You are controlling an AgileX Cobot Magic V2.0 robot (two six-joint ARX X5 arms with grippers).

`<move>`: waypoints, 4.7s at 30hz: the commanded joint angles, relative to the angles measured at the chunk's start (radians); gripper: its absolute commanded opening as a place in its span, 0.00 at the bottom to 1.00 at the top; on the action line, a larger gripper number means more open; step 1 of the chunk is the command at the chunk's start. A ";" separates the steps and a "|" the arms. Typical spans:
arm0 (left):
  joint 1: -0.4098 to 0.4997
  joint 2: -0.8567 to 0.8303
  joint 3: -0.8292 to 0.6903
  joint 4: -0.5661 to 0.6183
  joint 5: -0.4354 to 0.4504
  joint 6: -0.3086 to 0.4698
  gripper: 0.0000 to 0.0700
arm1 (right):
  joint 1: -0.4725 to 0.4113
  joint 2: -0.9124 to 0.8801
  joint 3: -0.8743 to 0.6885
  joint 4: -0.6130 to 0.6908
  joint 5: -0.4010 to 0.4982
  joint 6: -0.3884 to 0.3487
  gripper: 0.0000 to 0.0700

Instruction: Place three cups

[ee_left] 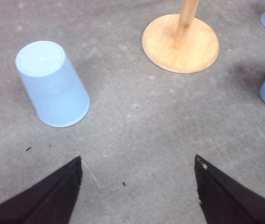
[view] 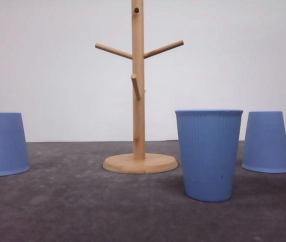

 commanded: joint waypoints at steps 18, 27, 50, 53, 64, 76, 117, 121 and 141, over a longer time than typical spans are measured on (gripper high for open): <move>0.041 0.446 0.153 0.018 -0.050 -0.236 0.69 | 0.005 0.003 0.016 0.020 0.000 -0.008 0.60; 0.094 0.677 0.225 0.183 -0.130 -0.231 0.84 | 0.005 0.003 0.016 0.023 0.001 -0.008 0.60; 0.157 0.956 0.280 0.457 -0.127 -0.235 0.85 | 0.005 0.004 0.016 0.034 0.003 -0.008 0.60; 0.157 0.957 0.280 0.462 -0.127 -0.235 0.84 | 0.005 0.004 0.016 0.035 0.005 -0.008 0.60; 0.157 0.957 0.280 0.476 -0.127 -0.235 0.55 | 0.005 0.003 0.016 0.035 0.005 -0.008 0.60; 0.161 0.907 0.282 0.457 -0.125 -0.243 0.43 | 0.005 0.003 0.016 0.035 0.005 -0.008 0.60; 0.366 0.971 0.644 0.666 0.738 -0.926 0.44 | 0.005 0.003 0.016 0.045 0.005 -0.008 0.60; 0.355 1.033 0.644 0.745 0.773 -0.983 0.44 | 0.005 0.003 0.016 0.045 0.005 -0.008 0.60; 0.194 1.157 0.645 0.822 0.766 -1.004 0.44 | 0.005 0.004 0.016 0.049 0.006 0.005 0.60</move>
